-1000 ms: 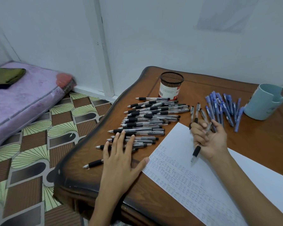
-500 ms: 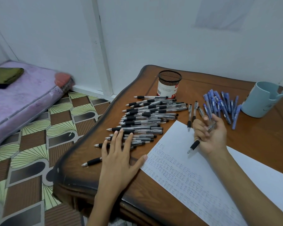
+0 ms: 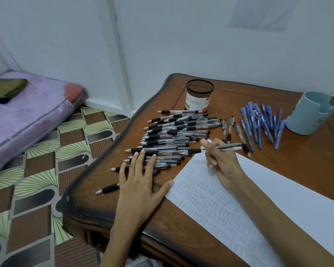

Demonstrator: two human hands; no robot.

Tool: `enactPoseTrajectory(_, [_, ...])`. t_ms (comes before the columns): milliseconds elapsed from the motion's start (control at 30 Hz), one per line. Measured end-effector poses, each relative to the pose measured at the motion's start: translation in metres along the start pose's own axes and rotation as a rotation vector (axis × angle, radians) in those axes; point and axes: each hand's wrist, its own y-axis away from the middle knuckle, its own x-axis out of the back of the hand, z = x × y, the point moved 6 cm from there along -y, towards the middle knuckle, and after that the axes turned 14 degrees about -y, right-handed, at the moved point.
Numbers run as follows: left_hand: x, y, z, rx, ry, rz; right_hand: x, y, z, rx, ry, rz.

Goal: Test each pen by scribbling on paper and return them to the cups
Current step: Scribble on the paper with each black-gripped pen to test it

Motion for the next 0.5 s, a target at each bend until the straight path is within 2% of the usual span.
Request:
enactPoseTrajectory(133, [0.0, 0.0, -0.001, 0.003, -0.009, -0.009, -0.005, 0.001, 0.008, -0.032, 0.067, -0.054])
enactPoseTrajectory(233, [0.001, 0.001, -0.001, 0.007, -0.002, -0.007, -0.009, 0.003, 0.011, -0.099, 0.072, -0.202])
enactPoseTrajectory(300, [0.001, 0.0, 0.0, 0.005, -0.003, -0.011, -0.011, 0.004, 0.01, -0.097, 0.095, -0.236])
enactPoseTrajectory(400, [-0.001, -0.001, 0.0, 0.005, -0.008, -0.003, -0.008, 0.003, 0.004, 0.05, 0.187, -0.148])
enactPoseTrajectory(500, [-0.002, 0.0, -0.001, 0.009, -0.008, -0.015, -0.005, 0.002, 0.002, 0.217, 0.387, -0.072])
